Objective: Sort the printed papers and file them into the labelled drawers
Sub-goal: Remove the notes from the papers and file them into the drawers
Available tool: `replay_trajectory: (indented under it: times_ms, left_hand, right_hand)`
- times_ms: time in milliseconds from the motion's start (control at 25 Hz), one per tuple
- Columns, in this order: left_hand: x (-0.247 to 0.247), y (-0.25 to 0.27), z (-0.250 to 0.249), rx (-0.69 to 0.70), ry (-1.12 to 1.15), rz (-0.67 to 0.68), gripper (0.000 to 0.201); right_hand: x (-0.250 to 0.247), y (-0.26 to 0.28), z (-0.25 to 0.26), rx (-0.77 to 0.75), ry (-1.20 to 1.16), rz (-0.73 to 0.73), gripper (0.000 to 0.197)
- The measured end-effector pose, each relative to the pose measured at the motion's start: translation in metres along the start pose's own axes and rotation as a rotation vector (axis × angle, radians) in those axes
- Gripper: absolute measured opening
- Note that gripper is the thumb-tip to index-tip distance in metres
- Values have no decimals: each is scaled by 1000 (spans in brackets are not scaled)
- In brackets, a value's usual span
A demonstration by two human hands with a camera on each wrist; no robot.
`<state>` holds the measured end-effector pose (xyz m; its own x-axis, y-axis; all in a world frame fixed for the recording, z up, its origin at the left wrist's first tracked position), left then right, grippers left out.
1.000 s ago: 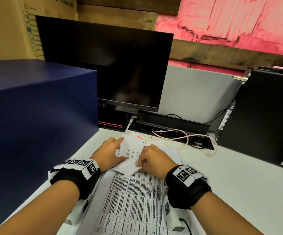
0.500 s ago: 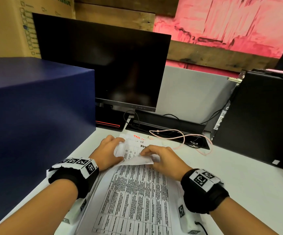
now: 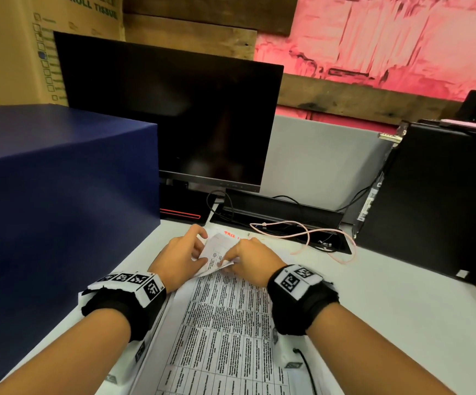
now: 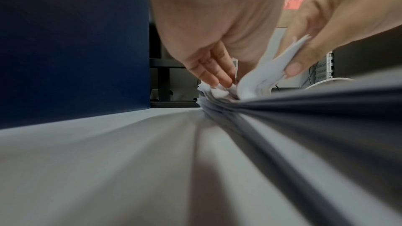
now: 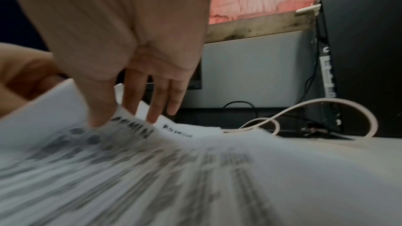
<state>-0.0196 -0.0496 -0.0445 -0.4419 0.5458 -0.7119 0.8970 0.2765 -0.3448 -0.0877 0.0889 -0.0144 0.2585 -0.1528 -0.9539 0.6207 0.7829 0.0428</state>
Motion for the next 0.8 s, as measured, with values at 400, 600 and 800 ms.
replay_trajectory:
  times_ms: [400, 600, 800]
  left_hand:
    - [4, 0, 5, -72, -78, 15, 23]
    - [5, 0, 4, -49, -104, 9, 24]
    - [6, 2, 2, -27, -5, 51, 17]
  right_hand:
    - [20, -10, 16, 36, -8, -221, 36]
    - [16, -11, 18, 45, 138, -315, 30]
    - [12, -8, 12, 171, 9, -321, 29]
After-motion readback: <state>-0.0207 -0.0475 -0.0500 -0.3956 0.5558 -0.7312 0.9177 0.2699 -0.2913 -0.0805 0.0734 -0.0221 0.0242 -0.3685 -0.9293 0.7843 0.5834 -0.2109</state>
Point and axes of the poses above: each hand's wrist, its own y-axis away from the middle knuckle, its own x-axis out of the palm, z = x × y, the point moved 5 cm from there along -y, towards the middle knuckle, and after that the axes turned 6 degrees about x, right-handed, at the moved point
